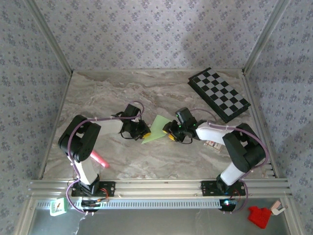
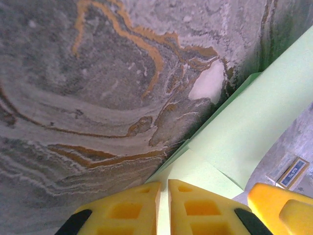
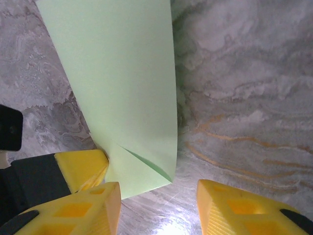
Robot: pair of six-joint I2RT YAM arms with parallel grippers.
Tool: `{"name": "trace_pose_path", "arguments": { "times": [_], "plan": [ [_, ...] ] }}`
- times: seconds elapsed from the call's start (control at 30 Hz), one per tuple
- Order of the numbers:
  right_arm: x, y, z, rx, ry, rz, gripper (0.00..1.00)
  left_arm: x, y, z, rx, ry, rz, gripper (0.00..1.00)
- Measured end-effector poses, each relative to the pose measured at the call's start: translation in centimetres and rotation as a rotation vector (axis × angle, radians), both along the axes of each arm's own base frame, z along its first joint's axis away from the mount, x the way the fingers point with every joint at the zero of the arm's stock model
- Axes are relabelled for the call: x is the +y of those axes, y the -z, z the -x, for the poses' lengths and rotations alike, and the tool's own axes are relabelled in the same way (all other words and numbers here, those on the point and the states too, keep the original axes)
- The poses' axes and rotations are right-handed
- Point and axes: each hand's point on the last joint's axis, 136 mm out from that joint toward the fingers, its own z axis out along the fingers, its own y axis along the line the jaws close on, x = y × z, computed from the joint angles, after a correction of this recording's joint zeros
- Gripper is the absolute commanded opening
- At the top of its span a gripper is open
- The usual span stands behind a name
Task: Fold a paper plane with a square sheet of paper (pick it up from the middle)
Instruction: Fold the wing for the fifth time at the center of the table.
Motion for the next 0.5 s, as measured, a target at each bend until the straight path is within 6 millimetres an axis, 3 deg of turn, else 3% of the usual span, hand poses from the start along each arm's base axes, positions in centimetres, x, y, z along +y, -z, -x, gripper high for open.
{"name": "trace_pose_path", "arguments": {
  "times": [0.5],
  "plan": [
    [0.7,0.9,-0.2,0.024,0.023,-0.018,0.43,0.0,0.0,0.0,0.004,-0.006,0.002,0.15]
  ]
}}
